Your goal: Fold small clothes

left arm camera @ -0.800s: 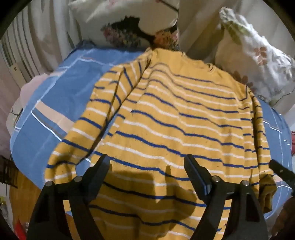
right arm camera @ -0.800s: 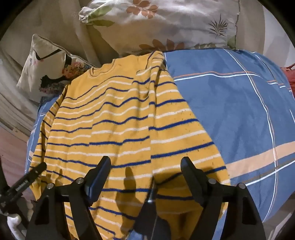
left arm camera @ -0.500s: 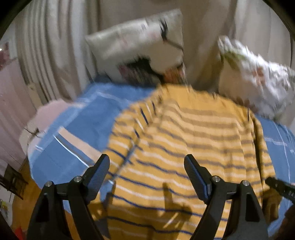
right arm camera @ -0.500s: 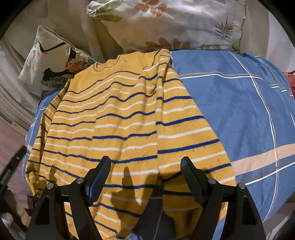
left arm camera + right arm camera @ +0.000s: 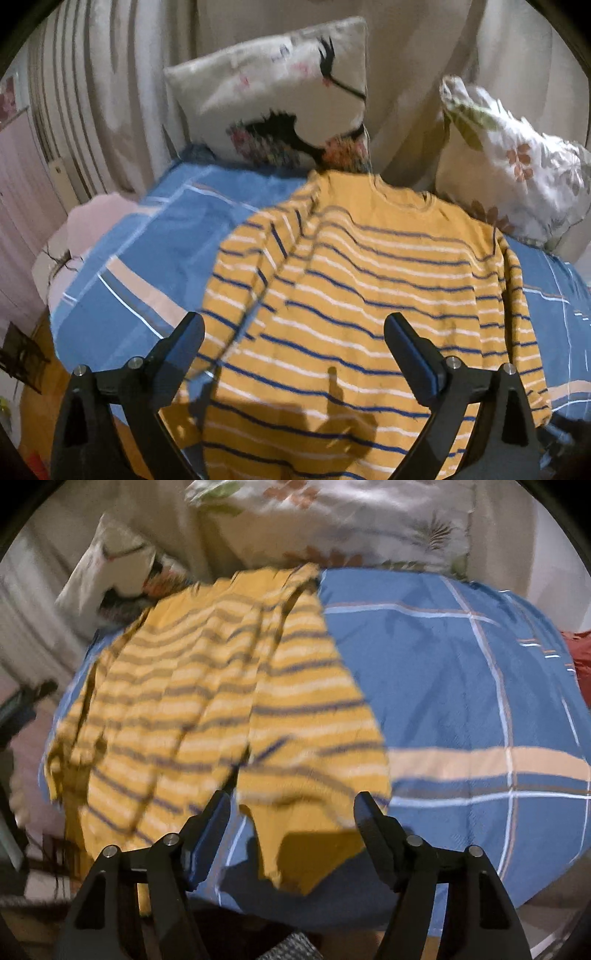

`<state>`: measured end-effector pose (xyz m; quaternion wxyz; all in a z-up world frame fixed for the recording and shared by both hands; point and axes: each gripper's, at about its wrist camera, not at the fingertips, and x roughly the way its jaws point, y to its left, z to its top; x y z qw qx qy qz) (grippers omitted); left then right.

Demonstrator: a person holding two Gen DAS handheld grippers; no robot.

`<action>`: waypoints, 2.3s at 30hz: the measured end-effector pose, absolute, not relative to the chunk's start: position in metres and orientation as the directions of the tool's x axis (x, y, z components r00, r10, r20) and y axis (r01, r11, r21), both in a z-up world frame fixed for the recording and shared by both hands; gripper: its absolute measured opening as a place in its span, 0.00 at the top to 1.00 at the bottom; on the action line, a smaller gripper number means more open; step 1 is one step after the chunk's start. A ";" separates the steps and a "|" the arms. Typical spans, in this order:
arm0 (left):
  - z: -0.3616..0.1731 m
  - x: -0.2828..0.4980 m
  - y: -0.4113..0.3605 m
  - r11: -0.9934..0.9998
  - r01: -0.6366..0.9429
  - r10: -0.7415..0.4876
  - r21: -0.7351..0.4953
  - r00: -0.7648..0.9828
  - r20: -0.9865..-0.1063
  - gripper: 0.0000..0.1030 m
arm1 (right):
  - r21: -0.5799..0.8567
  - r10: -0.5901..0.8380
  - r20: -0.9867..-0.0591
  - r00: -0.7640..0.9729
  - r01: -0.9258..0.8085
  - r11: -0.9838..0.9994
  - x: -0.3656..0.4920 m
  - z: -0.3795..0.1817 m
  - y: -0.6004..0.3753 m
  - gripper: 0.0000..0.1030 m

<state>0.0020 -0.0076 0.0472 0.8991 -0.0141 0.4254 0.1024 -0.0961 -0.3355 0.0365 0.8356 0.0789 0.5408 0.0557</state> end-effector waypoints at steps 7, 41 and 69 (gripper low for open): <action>0.045 0.005 -0.032 0.983 -0.157 0.168 0.090 0.600 -0.782 0.05 | -0.055 -0.008 -0.915 0.404 -0.106 0.993 -0.102 0.002 -0.310 0.83; 0.002 0.013 0.119 0.973 -0.231 0.125 0.012 0.483 -0.867 0.09 | 0.248 0.205 -0.822 0.532 0.011 0.969 0.025 0.103 -0.279 0.61; 0.032 0.077 0.375 0.847 -0.493 0.090 -0.197 0.500 -0.861 0.70 | 0.309 0.462 -0.837 0.292 -0.444 0.841 0.098 0.080 0.015 0.47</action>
